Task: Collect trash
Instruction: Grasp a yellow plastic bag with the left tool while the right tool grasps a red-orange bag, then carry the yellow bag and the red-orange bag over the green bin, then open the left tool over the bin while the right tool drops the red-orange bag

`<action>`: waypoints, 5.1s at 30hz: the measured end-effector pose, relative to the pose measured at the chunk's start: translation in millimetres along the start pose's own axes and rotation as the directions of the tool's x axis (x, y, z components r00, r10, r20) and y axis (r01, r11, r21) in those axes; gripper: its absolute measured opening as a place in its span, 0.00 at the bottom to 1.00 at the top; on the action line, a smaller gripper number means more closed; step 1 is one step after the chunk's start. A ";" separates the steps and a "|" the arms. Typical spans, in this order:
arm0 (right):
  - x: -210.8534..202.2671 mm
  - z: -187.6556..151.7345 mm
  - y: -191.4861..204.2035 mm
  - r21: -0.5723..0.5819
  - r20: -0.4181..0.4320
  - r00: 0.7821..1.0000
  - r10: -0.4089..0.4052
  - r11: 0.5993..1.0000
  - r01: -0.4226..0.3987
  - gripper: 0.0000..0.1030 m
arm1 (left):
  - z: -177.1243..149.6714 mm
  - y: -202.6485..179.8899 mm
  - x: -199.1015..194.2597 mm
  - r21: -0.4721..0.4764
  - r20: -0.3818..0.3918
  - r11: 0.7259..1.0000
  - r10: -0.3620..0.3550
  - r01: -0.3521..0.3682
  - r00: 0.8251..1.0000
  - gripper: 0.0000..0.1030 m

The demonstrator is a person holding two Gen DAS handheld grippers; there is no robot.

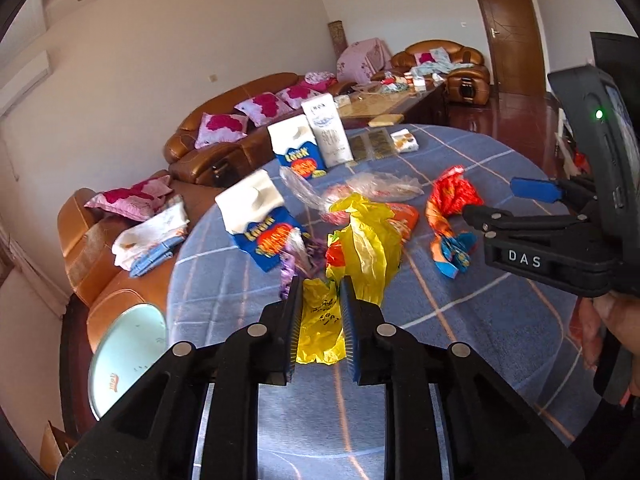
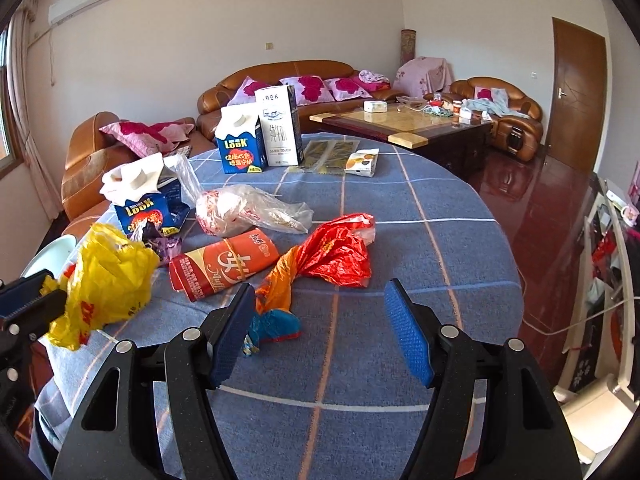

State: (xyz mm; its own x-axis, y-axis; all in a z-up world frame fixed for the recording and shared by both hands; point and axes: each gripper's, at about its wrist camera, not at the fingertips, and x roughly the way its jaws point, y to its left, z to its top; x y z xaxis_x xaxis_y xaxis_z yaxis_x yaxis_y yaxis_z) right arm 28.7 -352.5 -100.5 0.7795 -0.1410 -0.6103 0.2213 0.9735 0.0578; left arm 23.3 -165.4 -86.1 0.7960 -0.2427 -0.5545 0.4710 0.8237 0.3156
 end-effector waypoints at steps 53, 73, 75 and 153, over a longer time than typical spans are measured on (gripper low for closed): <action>11.9 63.0 174.3 -0.335 0.108 0.913 0.393 0.879 -0.338 0.19 | -31.8 190.0 -5.0 -0.239 -0.148 0.848 0.450 -0.474 0.881 0.18; 31.5 67.5 230.1 -0.432 0.053 0.879 0.474 0.804 -0.408 0.19 | -46.1 221.1 -4.1 -0.234 -0.216 0.800 0.511 -0.552 0.832 0.19; 33.2 67.4 234.8 -0.442 0.048 0.877 0.478 0.798 -0.411 0.19 | -48.2 223.0 -3.9 -0.235 -0.221 0.798 0.511 -0.554 0.830 0.19; 45.7 34.0 313.2 -0.648 -0.097 0.811 0.578 0.582 -0.492 0.21 | -72.2 252.4 21.4 -0.169 -0.330 0.752 0.566 -0.637 0.755 0.22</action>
State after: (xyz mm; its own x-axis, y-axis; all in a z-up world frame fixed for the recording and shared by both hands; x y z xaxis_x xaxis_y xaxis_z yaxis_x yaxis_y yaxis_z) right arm 153.7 -60.2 -83.4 0.7027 0.4655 -0.5381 -0.6344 0.7523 -0.1777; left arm 131.8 74.3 -74.0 0.7426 0.4520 -0.4942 -0.2170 0.8605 0.4609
